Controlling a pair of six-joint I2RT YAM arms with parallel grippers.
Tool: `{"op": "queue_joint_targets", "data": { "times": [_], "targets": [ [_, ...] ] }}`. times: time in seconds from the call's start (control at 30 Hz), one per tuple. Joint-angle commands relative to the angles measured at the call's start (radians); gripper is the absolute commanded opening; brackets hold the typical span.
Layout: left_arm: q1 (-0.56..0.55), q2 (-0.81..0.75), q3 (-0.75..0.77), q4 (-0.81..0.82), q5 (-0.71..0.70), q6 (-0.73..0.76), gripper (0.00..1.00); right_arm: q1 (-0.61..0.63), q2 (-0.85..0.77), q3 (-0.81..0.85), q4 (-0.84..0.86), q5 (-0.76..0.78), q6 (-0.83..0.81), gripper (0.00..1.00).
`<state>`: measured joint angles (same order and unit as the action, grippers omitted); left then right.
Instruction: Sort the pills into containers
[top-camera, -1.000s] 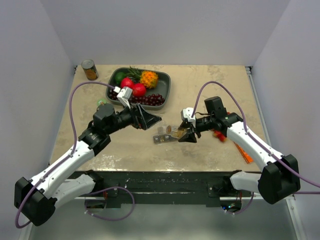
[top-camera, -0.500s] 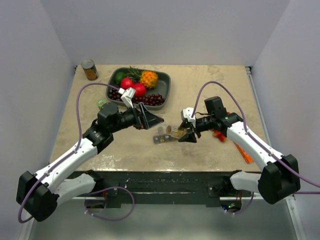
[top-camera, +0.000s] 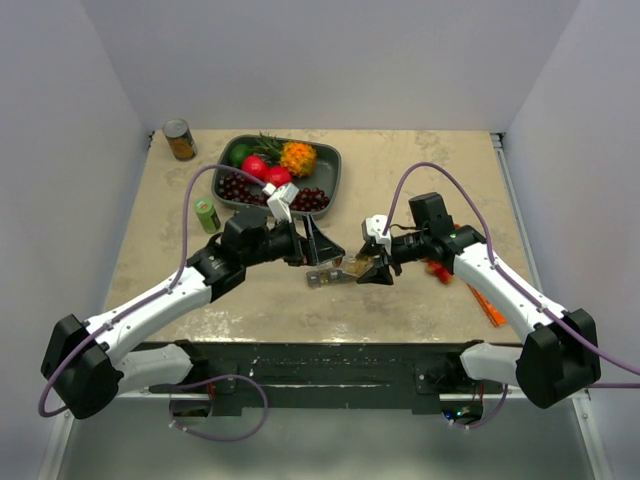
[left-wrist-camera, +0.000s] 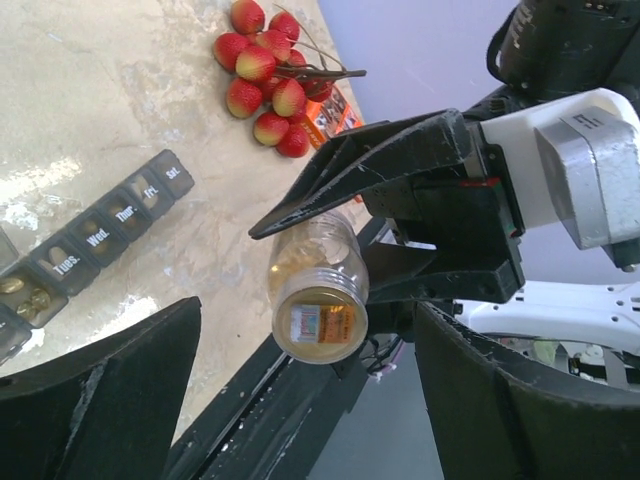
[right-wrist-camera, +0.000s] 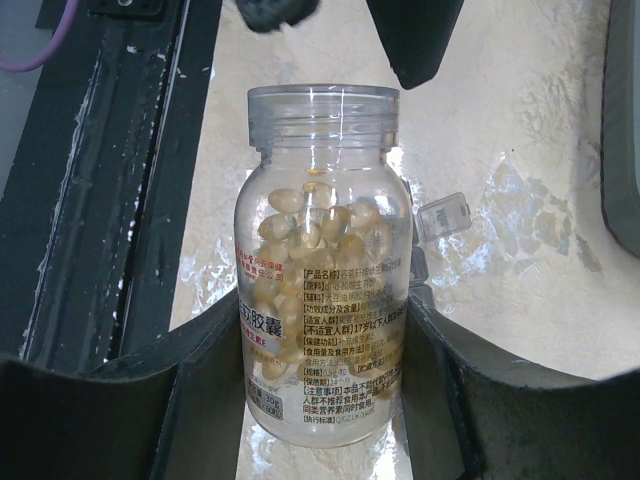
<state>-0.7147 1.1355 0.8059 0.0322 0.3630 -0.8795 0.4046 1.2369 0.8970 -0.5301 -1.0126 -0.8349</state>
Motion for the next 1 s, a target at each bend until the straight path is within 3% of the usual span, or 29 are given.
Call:
{"op": "queue_joint_targets", "data": {
  "times": [0.0, 0.27, 0.77, 0.97],
  "targets": [
    [-0.005, 0.017, 0.047, 0.018, -0.036, -0.003, 0.88, -0.006, -0.013, 0.026, 0.027, -0.017, -0.015, 0.0],
    [-0.022, 0.066, 0.067, 0.032, -0.003, 0.004, 0.7, -0.006, -0.013, 0.025, 0.028, -0.017, -0.012, 0.0],
    [-0.037, 0.093, 0.078, 0.02, 0.065, 0.039, 0.52, -0.004, -0.01, 0.023, 0.041, -0.009, -0.001, 0.0],
    [-0.037, 0.109, 0.078, 0.041, 0.129, 0.121, 0.26, -0.004, -0.011, 0.023, 0.039, -0.015, 0.0, 0.0]
  ]
}}
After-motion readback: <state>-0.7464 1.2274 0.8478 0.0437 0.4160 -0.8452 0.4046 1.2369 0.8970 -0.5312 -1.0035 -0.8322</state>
